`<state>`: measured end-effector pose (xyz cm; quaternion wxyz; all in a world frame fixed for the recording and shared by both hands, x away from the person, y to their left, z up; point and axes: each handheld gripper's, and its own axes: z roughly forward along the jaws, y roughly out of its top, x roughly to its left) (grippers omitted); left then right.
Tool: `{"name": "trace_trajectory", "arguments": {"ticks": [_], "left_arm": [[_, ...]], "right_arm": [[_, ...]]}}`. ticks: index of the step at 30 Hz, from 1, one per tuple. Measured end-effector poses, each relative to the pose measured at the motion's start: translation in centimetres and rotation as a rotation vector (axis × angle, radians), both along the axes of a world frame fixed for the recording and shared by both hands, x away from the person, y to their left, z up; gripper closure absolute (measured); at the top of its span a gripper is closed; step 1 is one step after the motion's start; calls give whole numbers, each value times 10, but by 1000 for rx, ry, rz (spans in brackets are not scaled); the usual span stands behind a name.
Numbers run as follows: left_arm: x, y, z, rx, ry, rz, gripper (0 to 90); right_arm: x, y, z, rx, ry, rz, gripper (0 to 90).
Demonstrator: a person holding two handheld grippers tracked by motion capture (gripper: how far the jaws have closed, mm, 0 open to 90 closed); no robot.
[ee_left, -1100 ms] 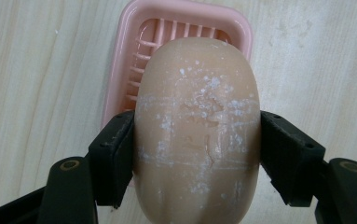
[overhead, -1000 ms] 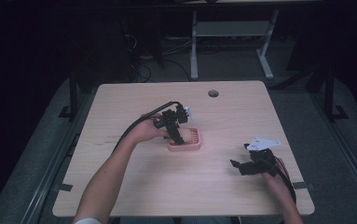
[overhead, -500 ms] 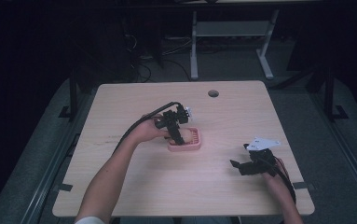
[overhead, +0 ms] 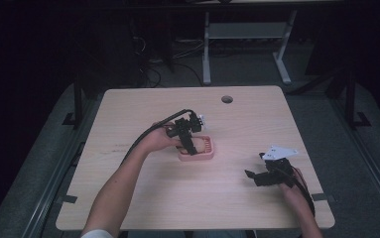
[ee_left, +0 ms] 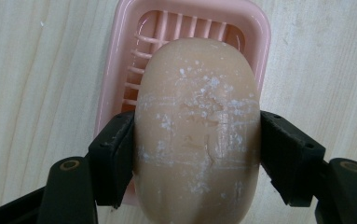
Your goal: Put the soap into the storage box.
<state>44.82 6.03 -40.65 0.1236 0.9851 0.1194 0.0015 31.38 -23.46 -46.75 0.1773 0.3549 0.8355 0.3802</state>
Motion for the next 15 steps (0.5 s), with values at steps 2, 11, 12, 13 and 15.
{"name": "trace_trajectory", "arguments": {"ticks": [2,11,12,13,15], "left_arm": [[0,0,0,3,1,0,320],[1,-1,-3,1,6,0,319],[1,-1,-3,1,6,0,319],[1,-2,-3,0,4,-2,319],[1,-2,-3,0,5,-2,319]], "right_arm": [[0,0,0,-1,1,0,139],[0,0,0,-4,3,-1,139],[0,0,0,-5,3,-1,139],[0,0,0,-3,3,-2,139],[0,0,0,-2,1,-3,139]]}}
